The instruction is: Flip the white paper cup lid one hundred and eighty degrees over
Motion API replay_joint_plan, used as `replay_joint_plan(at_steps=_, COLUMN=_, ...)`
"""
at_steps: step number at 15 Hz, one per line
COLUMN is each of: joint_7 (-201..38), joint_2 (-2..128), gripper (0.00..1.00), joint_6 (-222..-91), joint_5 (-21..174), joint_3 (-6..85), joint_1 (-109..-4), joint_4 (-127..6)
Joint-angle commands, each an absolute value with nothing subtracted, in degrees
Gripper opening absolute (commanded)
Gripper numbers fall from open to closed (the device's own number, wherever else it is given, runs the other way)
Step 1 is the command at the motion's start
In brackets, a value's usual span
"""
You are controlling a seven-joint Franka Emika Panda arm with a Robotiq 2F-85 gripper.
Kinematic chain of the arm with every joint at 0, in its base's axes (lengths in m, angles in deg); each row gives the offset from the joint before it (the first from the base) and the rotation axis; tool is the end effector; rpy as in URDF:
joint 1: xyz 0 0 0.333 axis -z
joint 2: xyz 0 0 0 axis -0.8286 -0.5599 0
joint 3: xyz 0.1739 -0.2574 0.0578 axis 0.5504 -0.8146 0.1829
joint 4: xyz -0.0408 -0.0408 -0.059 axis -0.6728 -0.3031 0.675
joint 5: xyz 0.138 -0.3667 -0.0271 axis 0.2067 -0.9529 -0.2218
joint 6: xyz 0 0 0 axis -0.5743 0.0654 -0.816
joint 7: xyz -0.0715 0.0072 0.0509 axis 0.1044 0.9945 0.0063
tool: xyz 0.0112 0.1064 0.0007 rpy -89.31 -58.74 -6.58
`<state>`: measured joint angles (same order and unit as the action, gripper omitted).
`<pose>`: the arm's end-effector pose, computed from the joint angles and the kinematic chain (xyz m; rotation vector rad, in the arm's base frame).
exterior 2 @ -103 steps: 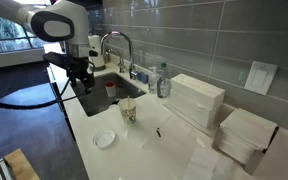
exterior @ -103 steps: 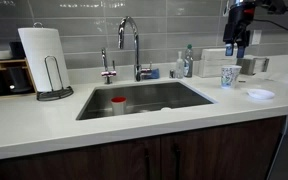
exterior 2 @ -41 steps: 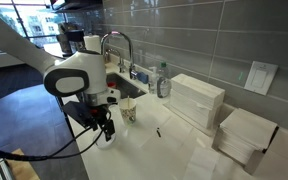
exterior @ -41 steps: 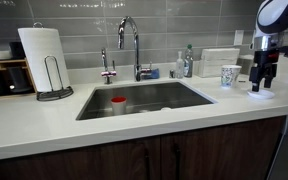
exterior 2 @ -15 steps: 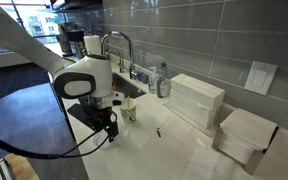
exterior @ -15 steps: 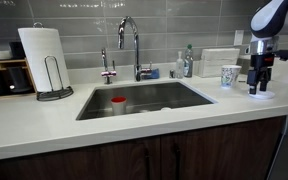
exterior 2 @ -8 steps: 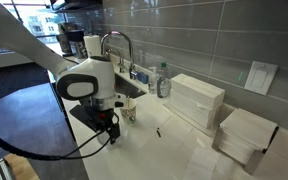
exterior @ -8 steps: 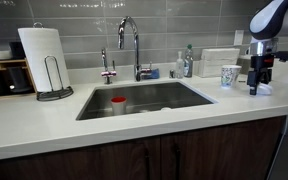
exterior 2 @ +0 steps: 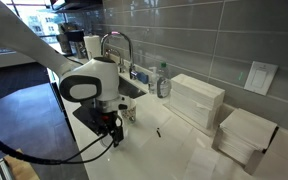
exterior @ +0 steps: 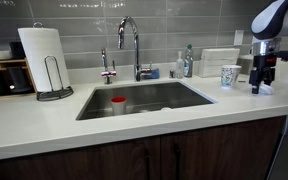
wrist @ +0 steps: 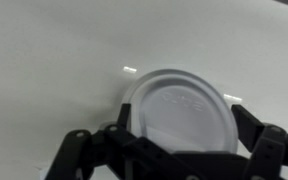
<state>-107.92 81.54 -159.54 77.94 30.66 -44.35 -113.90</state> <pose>0.4023 -0.1813 0.2752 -3.1029 0.0318 0.1576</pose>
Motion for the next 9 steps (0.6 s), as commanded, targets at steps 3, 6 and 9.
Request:
replay_joint_plan(at_steps=3, joint_7=-109.7, joint_2=79.6, gripper=0.75, joint_6=-157.7, joint_5=79.6, joint_3=29.8, joint_1=-43.4, joint_4=-111.5)
replay_joint_plan(at_steps=6, joint_7=-110.0, joint_2=79.3, gripper=0.50, joint_6=-157.2, joint_5=80.2, joint_3=29.6, joint_1=-43.1, joint_4=-110.8)
replay_joint_plan(at_steps=9, joint_7=-110.5, joint_2=79.4, gripper=0.34, joint_6=-156.9, joint_5=81.0, joint_3=29.5, joint_1=-42.9, joint_4=-110.4)
